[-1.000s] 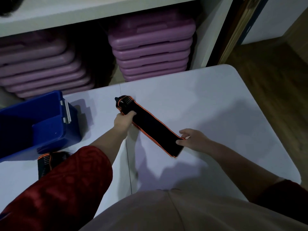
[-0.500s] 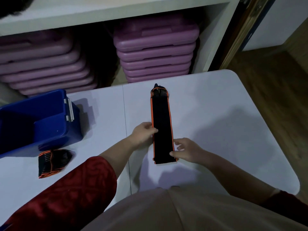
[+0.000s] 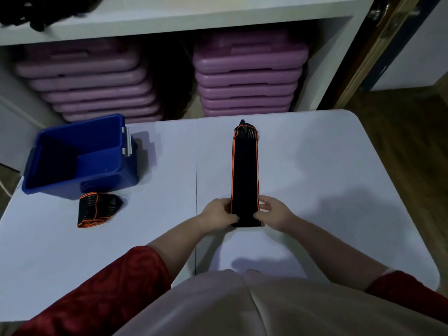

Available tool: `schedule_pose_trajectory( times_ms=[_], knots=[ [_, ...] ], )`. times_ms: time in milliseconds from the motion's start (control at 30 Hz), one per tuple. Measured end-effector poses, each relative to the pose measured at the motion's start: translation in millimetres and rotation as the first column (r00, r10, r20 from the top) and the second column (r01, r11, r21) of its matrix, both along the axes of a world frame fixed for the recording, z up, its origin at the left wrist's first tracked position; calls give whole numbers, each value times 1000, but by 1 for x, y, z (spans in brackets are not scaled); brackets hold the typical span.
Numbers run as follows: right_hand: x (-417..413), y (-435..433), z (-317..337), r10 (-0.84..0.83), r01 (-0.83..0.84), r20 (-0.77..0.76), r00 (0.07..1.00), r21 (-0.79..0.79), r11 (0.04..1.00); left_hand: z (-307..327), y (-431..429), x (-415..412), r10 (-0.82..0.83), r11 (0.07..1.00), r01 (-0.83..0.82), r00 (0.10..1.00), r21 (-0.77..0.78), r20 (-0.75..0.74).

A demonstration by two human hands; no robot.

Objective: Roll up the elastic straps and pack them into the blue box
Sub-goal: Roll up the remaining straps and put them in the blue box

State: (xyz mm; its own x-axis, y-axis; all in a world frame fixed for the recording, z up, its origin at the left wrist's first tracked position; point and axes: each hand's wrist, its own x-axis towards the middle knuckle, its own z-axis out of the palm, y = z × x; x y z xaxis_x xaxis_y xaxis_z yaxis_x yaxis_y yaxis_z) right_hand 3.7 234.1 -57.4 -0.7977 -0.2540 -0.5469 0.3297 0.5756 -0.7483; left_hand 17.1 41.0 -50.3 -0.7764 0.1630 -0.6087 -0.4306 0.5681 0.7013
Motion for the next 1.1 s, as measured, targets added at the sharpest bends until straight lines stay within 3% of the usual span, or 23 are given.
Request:
schedule_pose_trajectory(
  times_ms=[267, 533, 767, 967, 1100],
  knots=[
    [-24, 15, 0, -20, 21, -7, 1000, 164, 986, -5, -3, -14, 58, 989, -65, 996, -129, -61],
    [-92, 17, -1, 18, -6, -60, 998, 193, 981, 8, -4, -92, 135, 975, -151, 985, -165, -107],
    [-149, -2, -11, -68, 75, -58, 996, 137, 988, -6, -3, -154, 207, 969, -213, 977, -128, -59],
    [-158, -22, -17, -170, 166, -29, 985, -105, 981, -15, 8, -170, 254, 965, -256, 966, 54, 42],
    [-152, -12, -18, -194, 194, 5, 981, -56, 979, -11, 9, -159, 271, 961, -273, 961, -42, -47]
  ],
)
